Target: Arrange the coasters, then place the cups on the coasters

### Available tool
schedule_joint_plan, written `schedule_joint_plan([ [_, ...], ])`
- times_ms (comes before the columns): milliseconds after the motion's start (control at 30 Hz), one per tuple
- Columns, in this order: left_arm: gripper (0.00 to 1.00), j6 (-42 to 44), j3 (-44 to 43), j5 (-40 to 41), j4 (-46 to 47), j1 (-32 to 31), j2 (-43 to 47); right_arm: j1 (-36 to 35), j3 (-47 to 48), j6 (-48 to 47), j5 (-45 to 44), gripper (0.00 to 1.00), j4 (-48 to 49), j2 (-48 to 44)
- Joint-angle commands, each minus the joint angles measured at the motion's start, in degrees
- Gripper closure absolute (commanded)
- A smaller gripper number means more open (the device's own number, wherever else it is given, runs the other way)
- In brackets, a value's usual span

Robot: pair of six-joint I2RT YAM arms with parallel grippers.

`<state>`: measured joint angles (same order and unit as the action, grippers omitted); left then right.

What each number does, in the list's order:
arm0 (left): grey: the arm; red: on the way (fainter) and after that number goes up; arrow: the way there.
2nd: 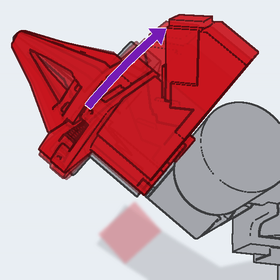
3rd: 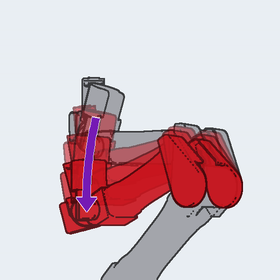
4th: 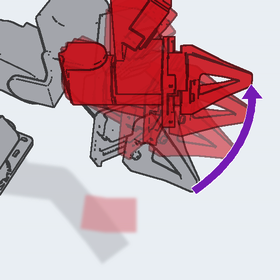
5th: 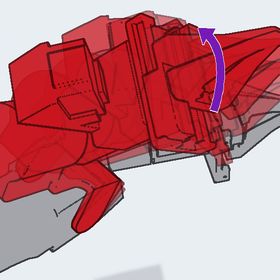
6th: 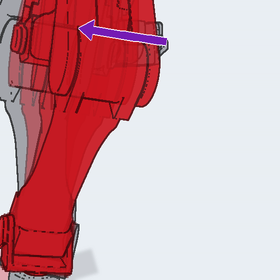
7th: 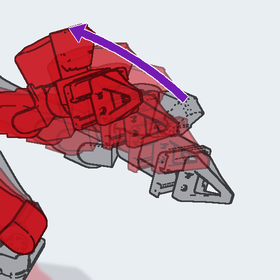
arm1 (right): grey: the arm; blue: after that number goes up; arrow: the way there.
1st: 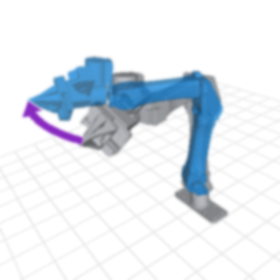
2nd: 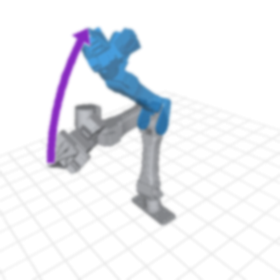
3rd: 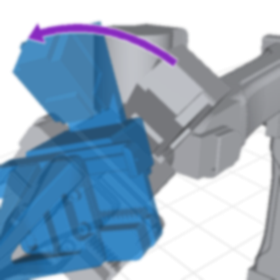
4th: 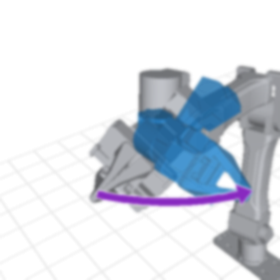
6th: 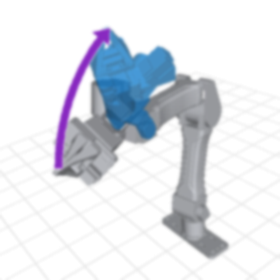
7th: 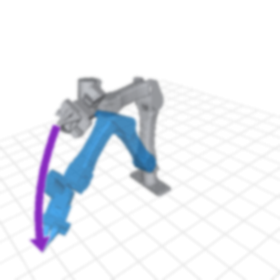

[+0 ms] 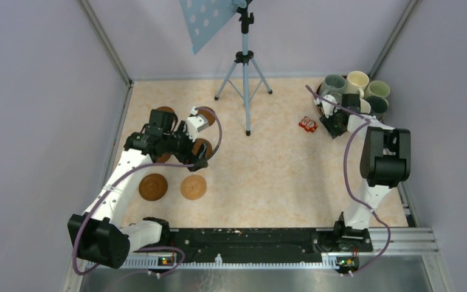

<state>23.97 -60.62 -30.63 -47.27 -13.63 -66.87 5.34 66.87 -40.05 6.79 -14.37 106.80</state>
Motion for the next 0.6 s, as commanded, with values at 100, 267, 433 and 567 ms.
schedule_joint_plan([
  [100,0.01,-0.5,-0.6,-1.2,-0.3,0.2,1.5,-0.2,1.0,-4.1,0.1,0.57,8.2,-1.8],
  [267,0.01,-0.2,-0.6,-0.9,-0.1,0.2,1.0,0.6,-1.8,-7.8,0.6,0.57,10.0,-5.2],
  [433,0.01,-0.3,-0.6,-1.0,0.0,0.2,0.6,1.3,-1.2,-9.3,0.9,0.57,10.0,-5.6],
  [567,0.01,-0.4,-0.6,-0.3,0.2,0.2,0.2,1.4,-1.2,-10.1,1.0,0.57,10.2,-5.2],
])
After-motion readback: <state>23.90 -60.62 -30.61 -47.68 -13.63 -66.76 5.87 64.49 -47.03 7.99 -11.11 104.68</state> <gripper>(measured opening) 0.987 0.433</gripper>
